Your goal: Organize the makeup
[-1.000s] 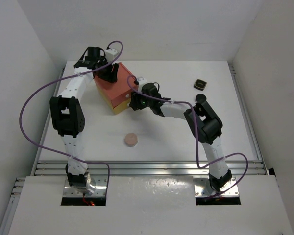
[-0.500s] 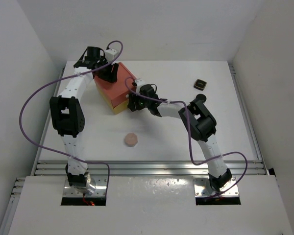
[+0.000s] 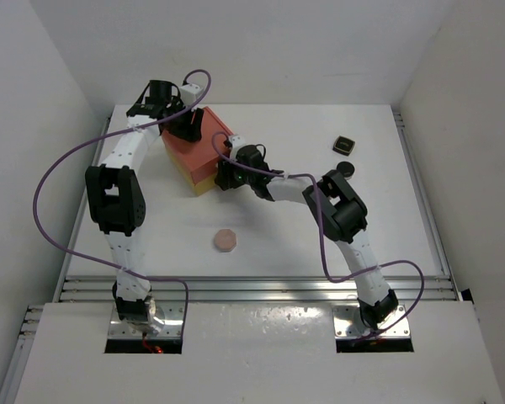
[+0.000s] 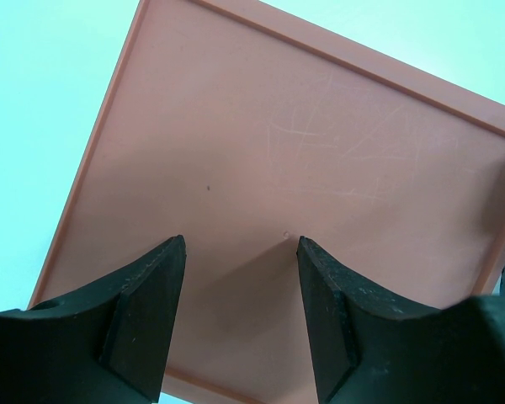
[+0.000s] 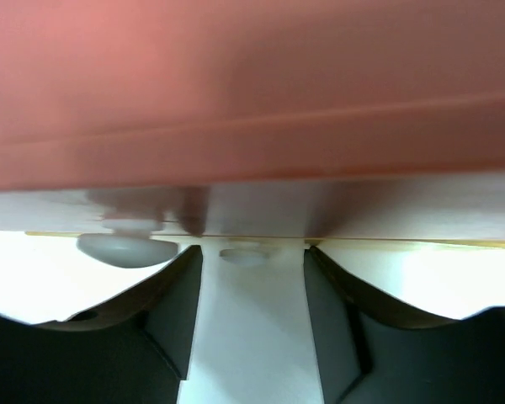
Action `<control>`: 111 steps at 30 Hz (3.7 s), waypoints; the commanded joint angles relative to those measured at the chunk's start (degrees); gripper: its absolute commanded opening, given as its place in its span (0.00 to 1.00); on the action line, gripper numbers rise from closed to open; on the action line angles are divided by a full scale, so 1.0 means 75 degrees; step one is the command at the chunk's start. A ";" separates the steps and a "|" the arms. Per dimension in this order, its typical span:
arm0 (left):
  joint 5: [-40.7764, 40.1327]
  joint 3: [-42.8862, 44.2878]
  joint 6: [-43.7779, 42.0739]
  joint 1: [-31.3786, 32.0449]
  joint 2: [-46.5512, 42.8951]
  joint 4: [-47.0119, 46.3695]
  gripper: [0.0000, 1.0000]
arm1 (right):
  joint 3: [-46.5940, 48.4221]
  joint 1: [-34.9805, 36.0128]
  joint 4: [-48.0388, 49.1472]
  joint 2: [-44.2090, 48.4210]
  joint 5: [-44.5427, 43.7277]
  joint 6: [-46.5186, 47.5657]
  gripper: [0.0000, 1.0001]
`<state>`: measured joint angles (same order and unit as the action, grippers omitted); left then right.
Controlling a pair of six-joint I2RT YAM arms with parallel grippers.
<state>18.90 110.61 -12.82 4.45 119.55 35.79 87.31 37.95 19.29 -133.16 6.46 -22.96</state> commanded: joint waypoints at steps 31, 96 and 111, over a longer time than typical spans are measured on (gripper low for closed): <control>0.0012 -0.0439 0.0151 -0.0031 0.0829 0.1181 0.61 | -0.3282 0.0224 0.1366 0.2657 0.1072 0.0870 0.00; 0.0293 -0.5548 -0.9413 0.4352 -0.2042 0.1497 1.00 | -0.7586 -0.2154 -0.2818 0.8579 0.1951 0.1444 0.89; 0.0163 -0.5419 -0.9774 0.4423 -0.1596 0.1977 0.50 | -0.7364 -0.2424 -0.2771 0.8310 0.2127 0.1526 0.89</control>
<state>17.96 68.53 -84.99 36.69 106.89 47.86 30.33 20.18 -2.70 -70.57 21.30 -12.16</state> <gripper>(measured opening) 0.695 0.886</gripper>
